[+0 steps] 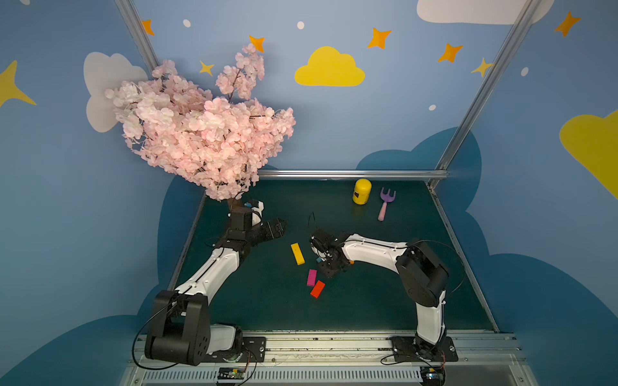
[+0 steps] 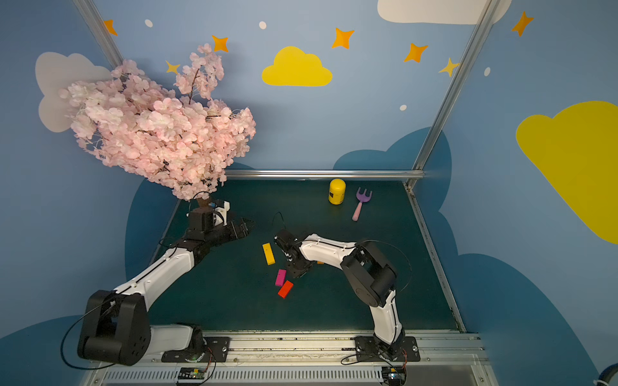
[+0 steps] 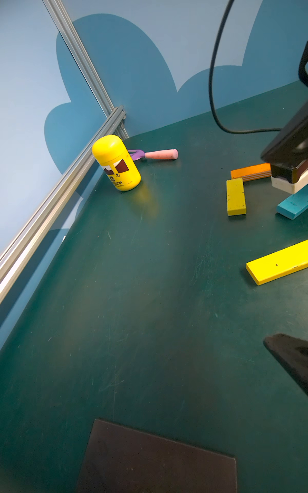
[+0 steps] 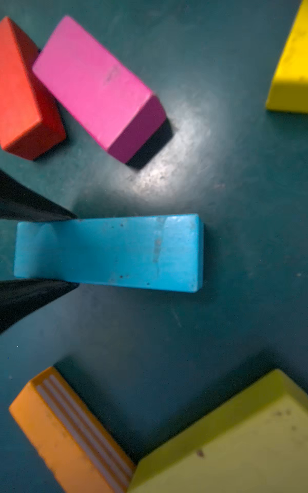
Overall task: Assemble the letter p with building blocks
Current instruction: Move the building block to the center of the board, then pick up the building block from the center of the board.
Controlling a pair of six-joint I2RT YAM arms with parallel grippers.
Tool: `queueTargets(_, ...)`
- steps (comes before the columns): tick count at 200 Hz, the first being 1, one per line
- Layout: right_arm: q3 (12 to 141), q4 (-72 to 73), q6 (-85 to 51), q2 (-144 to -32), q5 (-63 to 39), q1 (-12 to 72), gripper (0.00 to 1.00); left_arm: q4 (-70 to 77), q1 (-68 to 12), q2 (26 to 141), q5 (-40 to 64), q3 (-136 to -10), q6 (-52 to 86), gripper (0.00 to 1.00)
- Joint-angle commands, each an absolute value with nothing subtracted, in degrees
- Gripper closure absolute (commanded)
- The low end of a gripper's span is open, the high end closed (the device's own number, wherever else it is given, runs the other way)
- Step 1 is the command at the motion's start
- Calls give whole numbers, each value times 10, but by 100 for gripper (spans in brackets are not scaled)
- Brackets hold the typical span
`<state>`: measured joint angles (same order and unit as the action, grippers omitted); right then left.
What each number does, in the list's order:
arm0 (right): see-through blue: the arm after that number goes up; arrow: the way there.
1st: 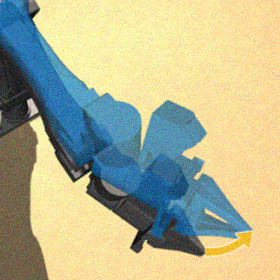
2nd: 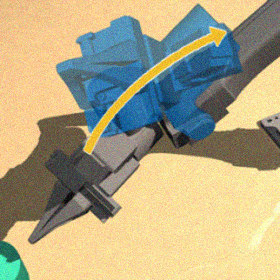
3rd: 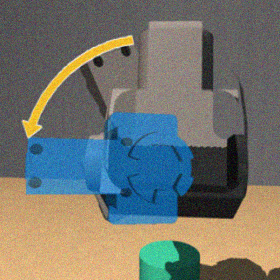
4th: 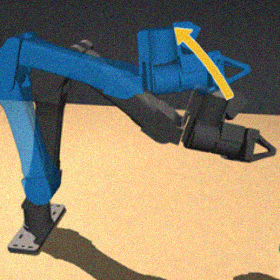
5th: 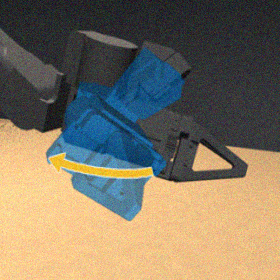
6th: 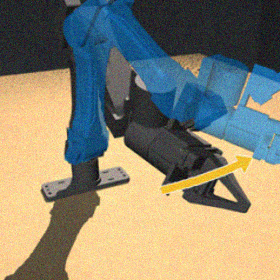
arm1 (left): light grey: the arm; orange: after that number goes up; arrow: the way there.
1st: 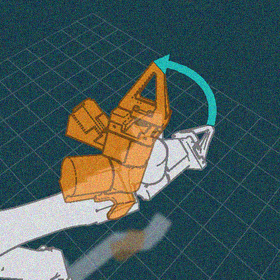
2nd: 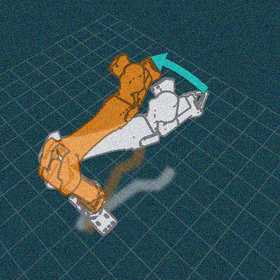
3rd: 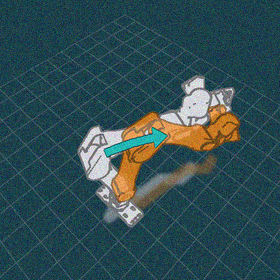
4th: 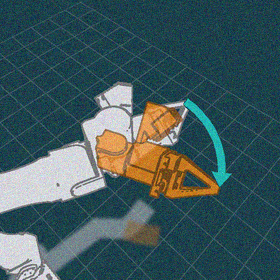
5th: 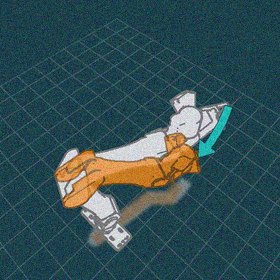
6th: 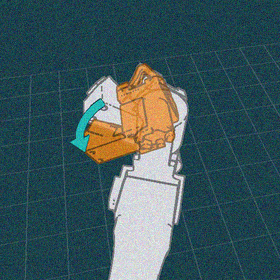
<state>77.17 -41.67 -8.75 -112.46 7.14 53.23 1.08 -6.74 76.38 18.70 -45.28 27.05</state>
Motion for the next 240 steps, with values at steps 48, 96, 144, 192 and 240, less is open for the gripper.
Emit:
queueTargets(48,752,-433,-95,-1087,66,527,44,23,-65,754,200,-445,274,0)
queueTargets(96,790,-424,-95,-1100,45,508,39,20,-65,748,196,-447,270,0)
queueTargets(144,800,-400,-101,-1115,19,492,40,18,-65,751,191,-446,265,0)
queueTargets(192,814,-386,-108,-1136,1,490,40,18,-65,753,188,-445,263,0)
queueTargets(240,833,-382,-114,-1156,-5,485,41,20,-64,761,192,-446,265,0)
